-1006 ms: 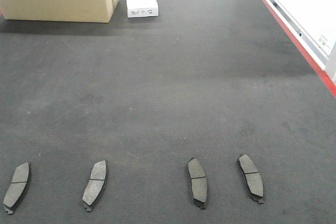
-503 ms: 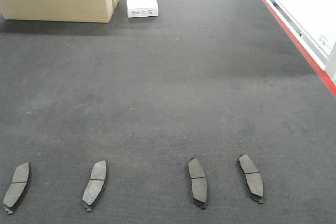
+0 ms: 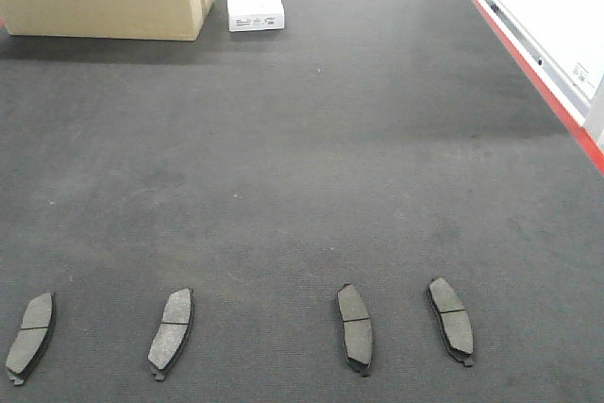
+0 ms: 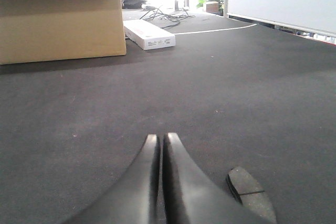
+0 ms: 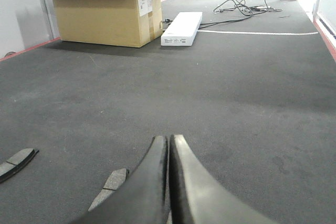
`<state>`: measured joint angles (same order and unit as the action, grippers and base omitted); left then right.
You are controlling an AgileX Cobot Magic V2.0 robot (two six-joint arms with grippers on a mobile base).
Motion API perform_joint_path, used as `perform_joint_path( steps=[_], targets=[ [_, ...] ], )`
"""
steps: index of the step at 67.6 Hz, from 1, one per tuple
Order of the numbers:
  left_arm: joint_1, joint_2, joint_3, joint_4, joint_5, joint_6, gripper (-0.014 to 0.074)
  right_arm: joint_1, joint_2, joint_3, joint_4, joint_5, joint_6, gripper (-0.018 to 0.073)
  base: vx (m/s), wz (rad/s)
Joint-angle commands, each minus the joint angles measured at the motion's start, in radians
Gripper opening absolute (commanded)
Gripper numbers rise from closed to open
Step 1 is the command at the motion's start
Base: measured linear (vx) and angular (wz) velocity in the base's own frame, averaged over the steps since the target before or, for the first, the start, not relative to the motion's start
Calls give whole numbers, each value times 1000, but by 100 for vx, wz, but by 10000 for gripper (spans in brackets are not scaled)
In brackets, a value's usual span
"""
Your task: Move and align brake pads A on conveyor
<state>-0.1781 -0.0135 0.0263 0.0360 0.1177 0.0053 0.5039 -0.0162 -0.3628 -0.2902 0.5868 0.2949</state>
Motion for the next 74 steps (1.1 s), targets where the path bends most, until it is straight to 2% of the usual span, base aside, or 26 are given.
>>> perform_joint_path(
  steps=[1, 13, 17, 40, 74],
  targets=[
    [2, 5, 18, 7, -72, 5, -6, -2, -3, -23, -16, -75, -11, -11, 0, 0],
    [15, -21, 18, 22, -70, -5, -6, -2, -3, -23, -17, -76, -11, -11, 0, 0],
    [51, -17, 18, 22, -65, -26, -6, -2, -3, -23, -16, -76, -11, -11, 0, 0],
    [252, -17, 18, 14, -54, -31, -6, -2, -3, -23, -19, -76, -11, -11, 0, 0],
    [251, -15, 17, 14, -52, -31, -6, -2, -3, -23, -19, -76, -11, -11, 0, 0]
  ],
)
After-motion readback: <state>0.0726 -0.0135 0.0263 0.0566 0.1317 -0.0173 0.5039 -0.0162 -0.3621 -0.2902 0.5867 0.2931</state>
